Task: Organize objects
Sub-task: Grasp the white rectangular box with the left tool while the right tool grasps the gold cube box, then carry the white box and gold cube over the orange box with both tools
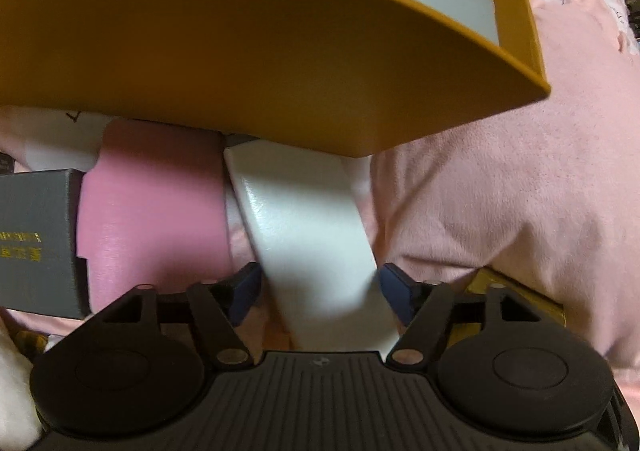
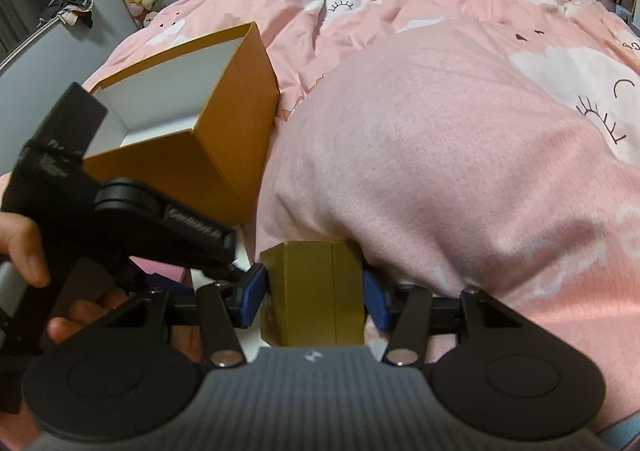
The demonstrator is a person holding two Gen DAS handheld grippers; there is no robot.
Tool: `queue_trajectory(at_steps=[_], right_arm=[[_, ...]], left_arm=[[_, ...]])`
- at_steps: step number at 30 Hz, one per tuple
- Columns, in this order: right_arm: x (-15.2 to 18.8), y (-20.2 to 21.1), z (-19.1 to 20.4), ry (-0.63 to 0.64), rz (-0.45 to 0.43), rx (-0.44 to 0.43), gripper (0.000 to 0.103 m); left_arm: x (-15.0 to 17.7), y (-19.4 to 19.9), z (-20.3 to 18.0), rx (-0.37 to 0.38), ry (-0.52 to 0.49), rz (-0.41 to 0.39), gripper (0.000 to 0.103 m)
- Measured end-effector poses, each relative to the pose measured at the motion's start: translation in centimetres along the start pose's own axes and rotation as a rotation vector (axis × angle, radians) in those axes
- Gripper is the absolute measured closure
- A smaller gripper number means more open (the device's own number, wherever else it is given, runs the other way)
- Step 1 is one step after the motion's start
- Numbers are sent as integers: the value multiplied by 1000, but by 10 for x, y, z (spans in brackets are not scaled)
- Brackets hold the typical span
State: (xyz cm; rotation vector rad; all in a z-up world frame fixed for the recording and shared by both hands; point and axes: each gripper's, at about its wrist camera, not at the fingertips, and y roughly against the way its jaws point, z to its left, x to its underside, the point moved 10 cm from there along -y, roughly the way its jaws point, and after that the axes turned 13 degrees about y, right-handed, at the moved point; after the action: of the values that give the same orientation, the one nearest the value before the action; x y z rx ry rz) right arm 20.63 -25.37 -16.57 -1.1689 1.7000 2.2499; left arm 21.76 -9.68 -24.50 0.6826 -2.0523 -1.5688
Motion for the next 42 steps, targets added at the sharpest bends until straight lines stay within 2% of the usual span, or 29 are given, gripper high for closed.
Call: queue_trajectory(at_steps=[3,8,11,22,28,32,35,37,38,42], right_arm=[[2,1,0,2,3,4,49],[6,-5,-4,6,21,19,50],[7,-3,-4,0,19,4,50],[-4,26,7,-51,-15,-45,50],[-7,46,14,-37,-24,-13,50],[-10,55,20,-21,-30,7,50],[-14,64,21,-10,-44,25,50],[-19,72,22,0,-58,41,50],[-22,77,22,6,-67,51,50],[-37,96,26,31,-109,68,50]], left_arm=[[-5,-9,-1,-28,6,-19,17],[-20,-22,5,-23,41,-3,17],[-27,-22,7,-13,33,-7,21],[-54,10,27,138,-12,-8,26],[-60,27,42,224,-54,89,27],[-69,43,54,274,-77,107,27],[-15,77,38,321,-114,98,27],[-9,95,33,356,-145,79,27],[7,96,37,372,-156,69,27],[17,126,23,464,-188,24,27]])
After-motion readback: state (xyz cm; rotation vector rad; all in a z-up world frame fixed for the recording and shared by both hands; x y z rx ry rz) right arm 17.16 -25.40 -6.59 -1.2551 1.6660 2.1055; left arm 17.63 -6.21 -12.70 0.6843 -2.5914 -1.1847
